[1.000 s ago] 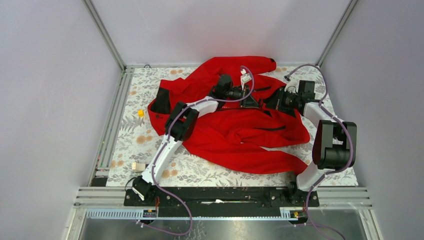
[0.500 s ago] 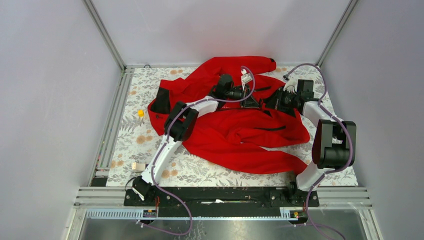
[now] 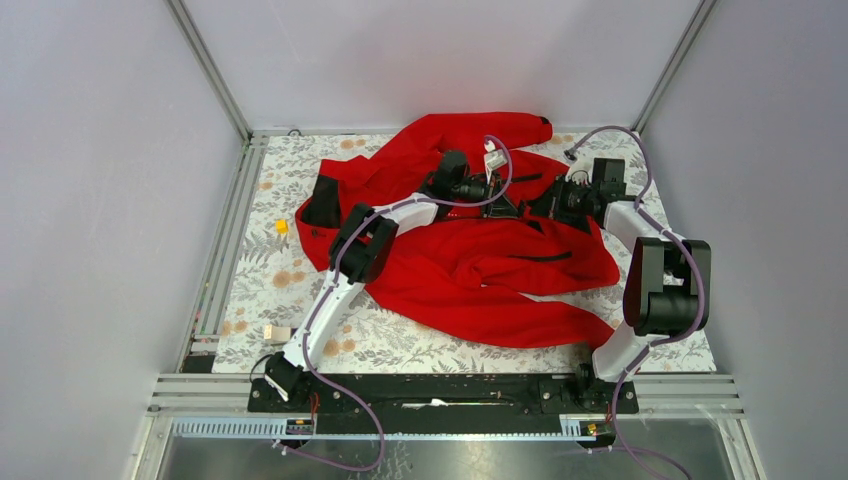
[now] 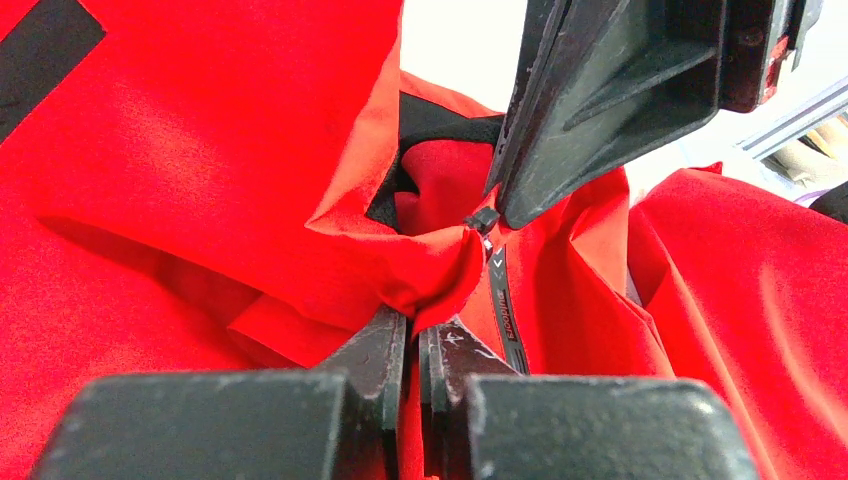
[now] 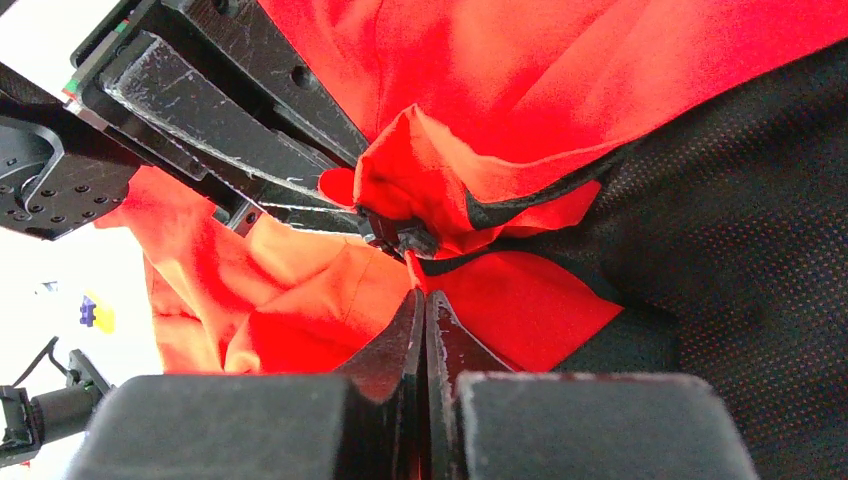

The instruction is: Zip up the jacket

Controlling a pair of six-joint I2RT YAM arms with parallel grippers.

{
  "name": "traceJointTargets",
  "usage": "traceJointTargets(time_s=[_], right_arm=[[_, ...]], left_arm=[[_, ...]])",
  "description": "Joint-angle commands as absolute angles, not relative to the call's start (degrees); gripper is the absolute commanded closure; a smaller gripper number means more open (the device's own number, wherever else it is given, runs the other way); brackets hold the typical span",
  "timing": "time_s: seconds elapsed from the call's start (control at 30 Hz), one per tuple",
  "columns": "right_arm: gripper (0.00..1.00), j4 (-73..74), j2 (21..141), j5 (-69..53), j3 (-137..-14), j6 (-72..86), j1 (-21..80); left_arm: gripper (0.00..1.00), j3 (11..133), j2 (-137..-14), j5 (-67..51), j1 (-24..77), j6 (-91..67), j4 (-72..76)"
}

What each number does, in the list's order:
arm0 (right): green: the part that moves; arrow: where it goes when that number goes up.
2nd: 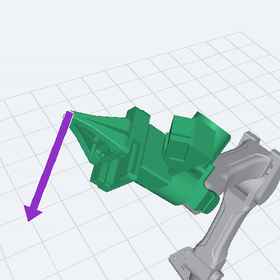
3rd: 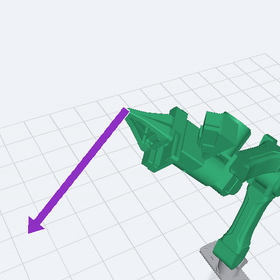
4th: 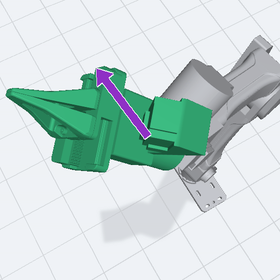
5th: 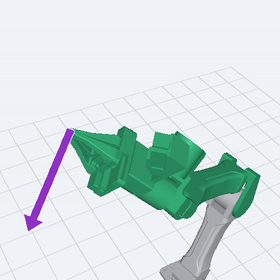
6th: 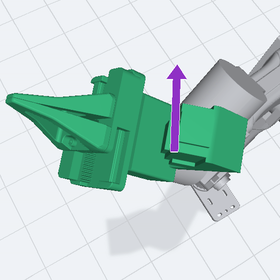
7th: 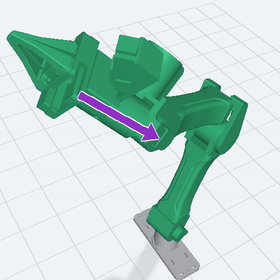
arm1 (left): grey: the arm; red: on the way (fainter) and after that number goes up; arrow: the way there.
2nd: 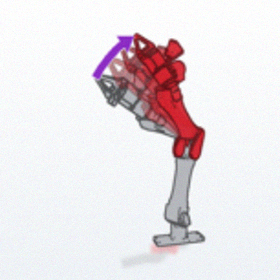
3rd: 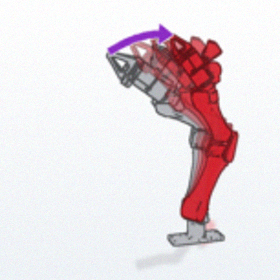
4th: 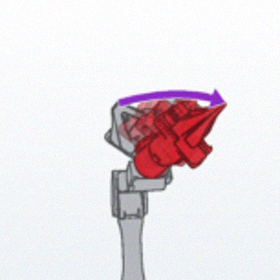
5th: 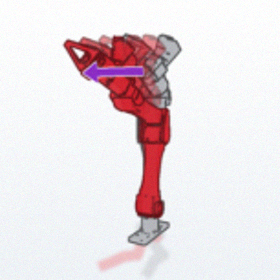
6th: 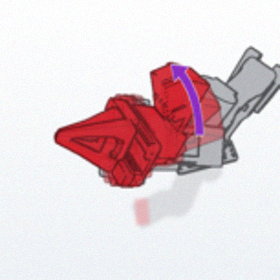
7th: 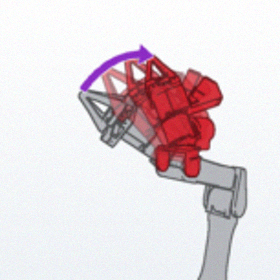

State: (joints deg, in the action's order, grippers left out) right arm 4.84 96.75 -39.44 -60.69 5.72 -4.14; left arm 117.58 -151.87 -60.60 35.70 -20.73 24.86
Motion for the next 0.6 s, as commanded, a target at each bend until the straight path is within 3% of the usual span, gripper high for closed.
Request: traceJointTargets(time_s=[0.0,0.57], right_arm=[[1.00,5.42,96.69,-38.41,-62.84,4.24,-3.17],[1.00,7.67,95.93,-37.90,-63.11,2.86,-2.64]], left_arm=[[1.00,117.22,-146.60,-60.24,35.92,-18.65,25.46],[1.00,117.35,-146.75,-60.29,35.51,-18.61,24.90]])
